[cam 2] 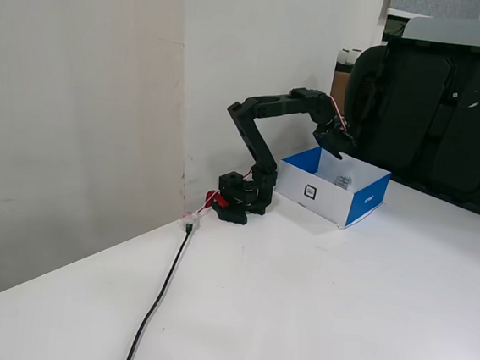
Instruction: Pick the gray block and keep it in the box.
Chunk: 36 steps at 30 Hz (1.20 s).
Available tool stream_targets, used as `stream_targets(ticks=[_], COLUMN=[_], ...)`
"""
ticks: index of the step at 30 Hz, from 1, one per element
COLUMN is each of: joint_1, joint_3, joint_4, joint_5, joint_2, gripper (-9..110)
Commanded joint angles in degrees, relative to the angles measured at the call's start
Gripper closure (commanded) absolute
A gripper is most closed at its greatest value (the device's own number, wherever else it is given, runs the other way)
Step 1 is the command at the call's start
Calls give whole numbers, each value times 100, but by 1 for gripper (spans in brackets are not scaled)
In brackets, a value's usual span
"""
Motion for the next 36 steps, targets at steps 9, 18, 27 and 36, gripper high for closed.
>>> stream_targets(ticks=[9,18,27,36], joint_1=[844,3155,5106,6240], joint_3=[-923,-1222,-88,1749], joint_4=[483,826,53,-765], joint_5=[237,272,185,185], joint_2=[26,510,1292,2962], gripper=[101,101,101,101])
